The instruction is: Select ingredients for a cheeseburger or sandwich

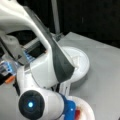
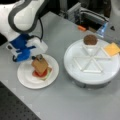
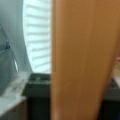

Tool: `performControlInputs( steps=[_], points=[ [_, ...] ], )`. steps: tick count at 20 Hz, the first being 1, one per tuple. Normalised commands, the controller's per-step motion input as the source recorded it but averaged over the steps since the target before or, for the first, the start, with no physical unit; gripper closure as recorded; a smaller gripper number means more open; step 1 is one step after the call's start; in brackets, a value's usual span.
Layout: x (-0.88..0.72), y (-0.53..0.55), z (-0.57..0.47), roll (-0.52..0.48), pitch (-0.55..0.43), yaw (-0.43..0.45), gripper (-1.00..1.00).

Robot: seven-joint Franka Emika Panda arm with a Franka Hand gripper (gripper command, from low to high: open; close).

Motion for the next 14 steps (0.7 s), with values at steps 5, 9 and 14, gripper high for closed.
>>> performControlInputs(
  steps=[5,9,14],
  points=[
    [0.14,-0.06,-0.07,0.028,-0.027,0.117,1.0],
    [0.15,-0.05,-0.06,0.032,-0.03,0.112,1.0],
    [0.14,-0.07,-0.05,0.028,-0.031,0.111,1.0]
  ],
)
